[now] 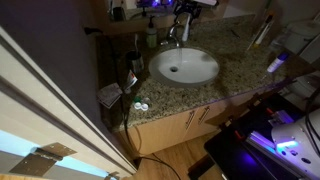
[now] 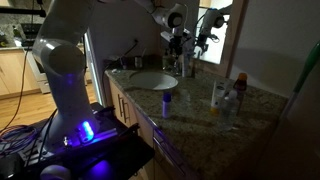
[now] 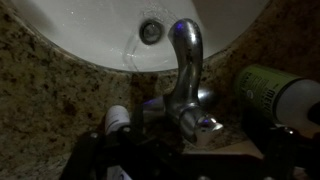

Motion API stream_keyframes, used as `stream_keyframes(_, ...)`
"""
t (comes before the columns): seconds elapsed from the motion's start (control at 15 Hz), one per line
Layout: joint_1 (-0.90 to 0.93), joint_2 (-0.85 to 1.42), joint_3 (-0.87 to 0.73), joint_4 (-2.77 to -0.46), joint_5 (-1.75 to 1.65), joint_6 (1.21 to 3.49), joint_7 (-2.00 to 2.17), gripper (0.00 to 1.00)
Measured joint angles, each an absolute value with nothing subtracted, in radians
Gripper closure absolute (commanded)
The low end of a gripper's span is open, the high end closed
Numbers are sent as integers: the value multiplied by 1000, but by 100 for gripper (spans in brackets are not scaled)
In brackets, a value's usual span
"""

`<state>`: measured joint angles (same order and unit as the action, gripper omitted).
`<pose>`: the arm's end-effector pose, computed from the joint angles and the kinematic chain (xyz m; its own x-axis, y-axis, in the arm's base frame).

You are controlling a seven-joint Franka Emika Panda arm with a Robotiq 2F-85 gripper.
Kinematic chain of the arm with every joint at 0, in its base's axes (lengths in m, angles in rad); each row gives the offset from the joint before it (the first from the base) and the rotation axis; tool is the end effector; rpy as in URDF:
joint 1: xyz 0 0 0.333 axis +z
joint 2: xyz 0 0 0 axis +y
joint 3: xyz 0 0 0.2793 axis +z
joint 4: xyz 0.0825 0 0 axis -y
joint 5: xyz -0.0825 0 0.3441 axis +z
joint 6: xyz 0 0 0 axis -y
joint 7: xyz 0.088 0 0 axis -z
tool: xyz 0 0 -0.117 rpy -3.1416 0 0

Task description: Push the faucet handle downwards

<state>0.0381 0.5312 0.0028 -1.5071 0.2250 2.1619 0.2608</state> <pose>0.6583 0.0374 0.3464 0.9411 -0.3337 0.0551 -0.3143 -0.9229 -0.2223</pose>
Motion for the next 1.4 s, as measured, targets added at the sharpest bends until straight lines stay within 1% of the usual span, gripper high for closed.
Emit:
stream_keyframes(0.07, 40, 545, 3, -1495, 225, 2165, 263, 0)
stream_keyframes(0.13, 41, 557, 3, -1482, 225, 2169, 269, 25)
stream_keyframes(0.2, 42, 568, 4, -1471, 225, 2172, 272, 26)
stream_keyframes(0.53, 44, 598, 4, -1434, 225, 2173, 272, 62)
stream_keyframes(0.6, 45, 601, 4, -1430, 224, 2173, 272, 68)
stream_keyframes(0.67, 45, 605, 4, -1425, 224, 2173, 272, 76)
stream_keyframes(0.87, 48, 614, 6, -1414, 221, 2176, 272, 96)
stream_keyframes(0.93, 52, 614, 6, -1413, 221, 2177, 272, 93)
stream_keyframes(1.4, 67, 616, 9, -1411, 160, 2134, 258, 93)
